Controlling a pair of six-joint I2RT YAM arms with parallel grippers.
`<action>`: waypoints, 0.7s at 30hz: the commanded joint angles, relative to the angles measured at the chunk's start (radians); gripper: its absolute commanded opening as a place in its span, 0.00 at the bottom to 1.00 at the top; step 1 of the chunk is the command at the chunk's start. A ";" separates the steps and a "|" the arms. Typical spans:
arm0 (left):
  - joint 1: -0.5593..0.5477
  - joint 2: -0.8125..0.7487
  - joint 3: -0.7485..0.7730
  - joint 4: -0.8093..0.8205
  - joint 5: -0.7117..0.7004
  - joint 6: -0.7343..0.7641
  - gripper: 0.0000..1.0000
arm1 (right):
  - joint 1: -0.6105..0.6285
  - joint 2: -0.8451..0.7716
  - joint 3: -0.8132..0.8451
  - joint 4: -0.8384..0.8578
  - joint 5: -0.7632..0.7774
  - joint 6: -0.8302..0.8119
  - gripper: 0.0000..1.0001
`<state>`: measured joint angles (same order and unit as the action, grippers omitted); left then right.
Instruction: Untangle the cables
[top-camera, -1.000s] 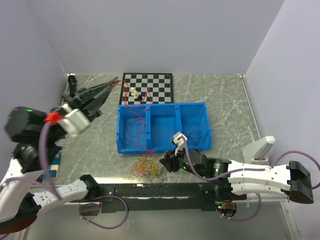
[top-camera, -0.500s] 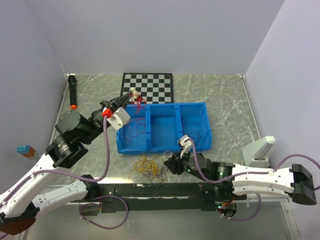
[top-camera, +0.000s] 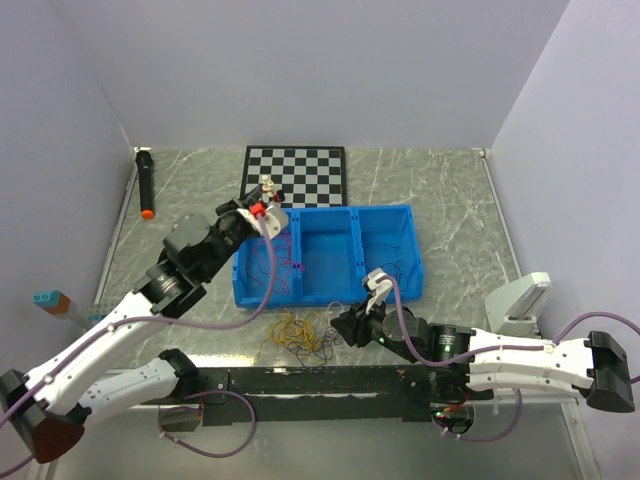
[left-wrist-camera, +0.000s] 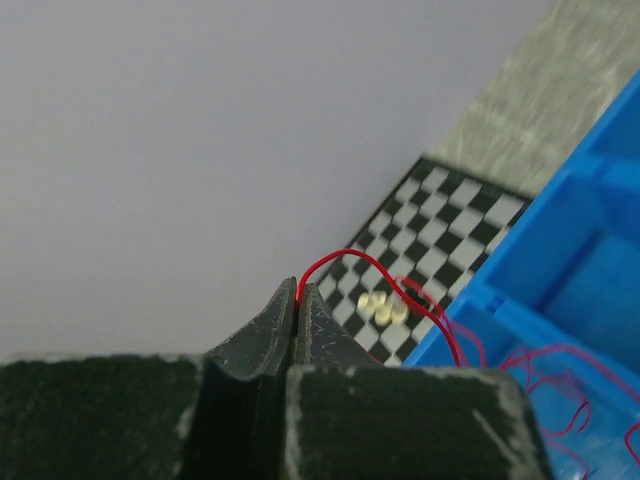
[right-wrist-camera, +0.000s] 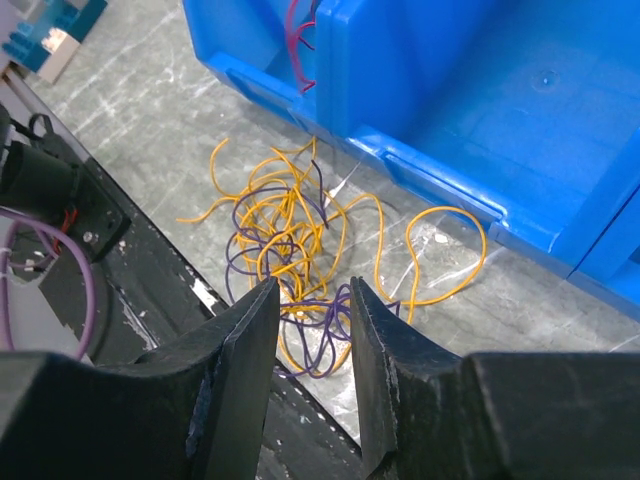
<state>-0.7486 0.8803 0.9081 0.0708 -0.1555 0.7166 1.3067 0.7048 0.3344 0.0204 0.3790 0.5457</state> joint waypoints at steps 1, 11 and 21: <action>0.087 0.052 -0.002 0.060 -0.058 -0.039 0.01 | 0.008 -0.034 -0.009 -0.004 0.029 0.017 0.41; 0.204 0.149 0.084 0.097 -0.029 -0.106 0.01 | 0.008 -0.028 -0.024 0.015 0.029 0.030 0.41; 0.198 0.140 -0.119 -0.014 0.069 -0.108 0.01 | 0.006 -0.033 -0.029 0.012 0.035 0.036 0.42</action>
<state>-0.5465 1.0309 0.8467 0.0986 -0.1429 0.6338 1.3067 0.6804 0.3183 0.0090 0.3859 0.5648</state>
